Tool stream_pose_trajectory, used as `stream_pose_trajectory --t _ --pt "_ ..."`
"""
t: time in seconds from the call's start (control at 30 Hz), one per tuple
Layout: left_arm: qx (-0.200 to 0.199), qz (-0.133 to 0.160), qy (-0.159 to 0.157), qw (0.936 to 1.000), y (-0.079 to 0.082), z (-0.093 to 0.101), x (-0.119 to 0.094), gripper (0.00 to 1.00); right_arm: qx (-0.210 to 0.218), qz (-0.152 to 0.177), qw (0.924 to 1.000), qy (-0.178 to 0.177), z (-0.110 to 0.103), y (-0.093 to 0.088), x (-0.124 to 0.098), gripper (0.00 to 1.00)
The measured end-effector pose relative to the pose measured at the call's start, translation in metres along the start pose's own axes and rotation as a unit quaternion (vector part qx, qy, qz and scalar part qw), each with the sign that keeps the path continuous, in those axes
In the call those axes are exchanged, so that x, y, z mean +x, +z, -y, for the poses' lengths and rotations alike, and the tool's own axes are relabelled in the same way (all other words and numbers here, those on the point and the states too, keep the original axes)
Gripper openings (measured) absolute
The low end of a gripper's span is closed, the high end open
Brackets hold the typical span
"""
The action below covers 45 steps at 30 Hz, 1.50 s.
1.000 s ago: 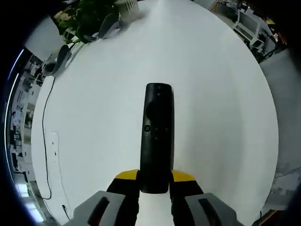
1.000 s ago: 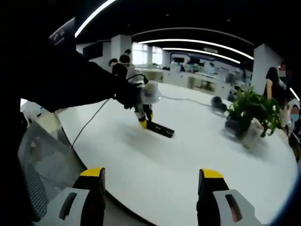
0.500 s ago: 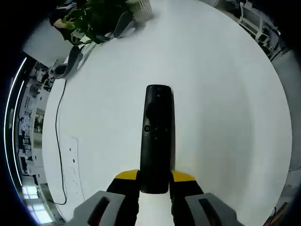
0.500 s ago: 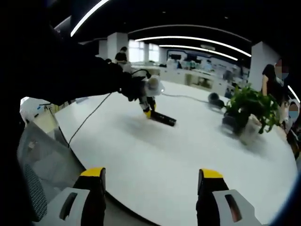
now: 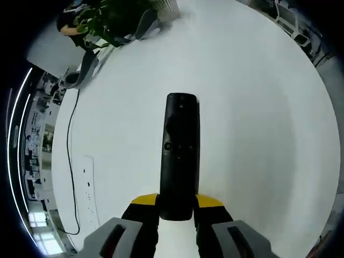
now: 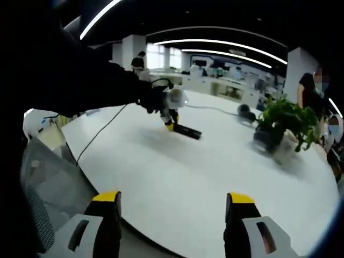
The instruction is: Press the specified remote control buttons in sequence, fully releasing each button before pressing the next.
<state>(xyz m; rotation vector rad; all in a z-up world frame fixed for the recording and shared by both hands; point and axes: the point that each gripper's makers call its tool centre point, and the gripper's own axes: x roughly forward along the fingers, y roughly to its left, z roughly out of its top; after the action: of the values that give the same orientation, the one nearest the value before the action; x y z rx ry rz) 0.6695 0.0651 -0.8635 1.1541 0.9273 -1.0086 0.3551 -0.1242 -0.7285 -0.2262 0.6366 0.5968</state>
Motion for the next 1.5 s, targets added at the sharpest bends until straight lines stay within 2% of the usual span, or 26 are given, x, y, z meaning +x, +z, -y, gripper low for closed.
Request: stream_pose_trajectory --t 0.13,0.3,0.4,0.47,0.5,0.53,0.57,0.67,0.7,0.77,0.8,0.83,0.9,0.93,0.97,1.07,1.1,1.13,1.2,1.23,1.33,1.43,1.5 --pt "-0.005 0.008 0.007 0.9999 0.0 0.0 -0.002 0.27 0.001 0.002 1.0 0.001 0.0 0.001 0.0 0.78" --pt "-0.035 0.01 0.031 0.9989 0.0 -0.007 -0.004 0.35 -0.002 0.007 1.0 -0.005 0.001 0.002 -0.002 0.79" --pt "-0.076 0.022 0.061 0.995 -0.004 -0.016 -0.008 0.45 -0.003 0.011 0.9999 -0.01 0.003 0.004 -0.002 0.79" --pt "-0.104 0.029 0.075 0.9914 -0.005 -0.019 -0.012 0.55 -0.005 0.013 0.9998 -0.013 0.003 0.005 -0.003 0.8" --pt "-0.134 0.037 0.072 0.9877 -0.005 -0.016 -0.013 0.59 -0.005 0.015 0.9998 -0.014 0.004 0.006 -0.003 0.8" --pt "-0.146 0.047 0.064 0.9861 -0.004 -0.013 -0.014 0.64 -0.006 0.019 0.9997 -0.015 0.004 0.007 -0.004 0.81" --pt "-0.17 0.064 0.072 0.9806 -0.004 -0.014 -0.017 0.68 -0.006 0.022 0.9996 -0.016 0.004 0.008 -0.005 0.81" --pt "-0.194 0.107 0.099 0.9701 0.001 -0.019 -0.032 0.76 -0.01 0.027 0.9993 -0.022 0.005 0.01 -0.006 0.82" --pt "-0.203 0.129 0.111 0.9642 0.004 -0.02 -0.04 0.78 -0.01 0.029 0.9993 -0.023 0.005 0.011 -0.006 0.82" --pt "-0.224 0.156 0.113 0.9552 0.008 -0.018 -0.05 0.85 -0.01 0.035 0.999 -0.025 0.005 0.013 -0.007 0.83" --pt "-0.241 0.177 0.108 0.9481 0.011 -0.015 -0.054 0.91 -0.011 0.039 0.9988 -0.026 0.005 0.014 -0.008 0.84" --pt "-0.25 0.183 0.11 0.9443 0.009 -0.013 -0.057 0.97 -0.012 0.042 0.9987 -0.028 0.006 0.015 -0.009 0.85" --pt "-0.27 0.195 0.129 0.934 0.003 -0.014 -0.067 0.98 -0.017 0.054 0.9978 -0.035 0.007 0.019 -0.011 0.87" --pt "-0.281 0.21 0.135 0.9267 0.002 -0.013 -0.073 0.99 -0.019 0.061 0.9972 -0.038 0.008 0.021 -0.013 0.89" --pt "-0.292 0.222 0.13 0.9211 0.003 -0.009 -0.076 1.0 -0.02 0.065 0.9969 -0.041 0.008 0.023 -0.013 0.9" --pt "-0.302 0.228 0.148 0.9139 -0.005 -0.005 -0.089 1.0 -0.021 0.069 0.9965 -0.042 0.008 0.024 -0.013 0.94" --pt "-0.311 0.238 0.157 0.9068 -0.004 -0.005 -0.095 1.0 -0.023 0.071 0.9962 -0.043 0.009 0.025 -0.014 0.95" --pt "-0.318 0.262 0.171 0.8948 -0.001 -0.005 -0.106 1.0 -0.026 0.074 0.9959 -0.045 0.009 0.026 -0.014 0.97" --pt "-0.307 0.28 0.204 0.8865 -0.002 -0.005 -0.124 1.0 -0.028 0.084 0.995 -0.046 0.008 0.029 -0.016 0.99" --pt "-0.302 0.283 0.216 0.8843 -0.003 -0.004 -0.131 1.0 -0.029 0.09 0.9943 -0.047 0.008 0.031 -0.017 0.99" --pt "-0.318 0.32 0.221 0.8644 0.005 0.01 -0.155 1.0 -0.036 0.095 0.9937 -0.049 0.008 0.033 -0.018 0.99" --pt "-0.305 0.344 0.243 0.8541 0.011 0.032 -0.185 1.0 -0.034 0.094 0.994 -0.045 0.007 0.032 -0.018 0.99" --pt "-0.302 0.345 0.245 0.8544 0.011 0.047 -0.196 1.0 -0.031 0.109 0.9924 -0.048 0.008 0.037 -0.021 0.99"
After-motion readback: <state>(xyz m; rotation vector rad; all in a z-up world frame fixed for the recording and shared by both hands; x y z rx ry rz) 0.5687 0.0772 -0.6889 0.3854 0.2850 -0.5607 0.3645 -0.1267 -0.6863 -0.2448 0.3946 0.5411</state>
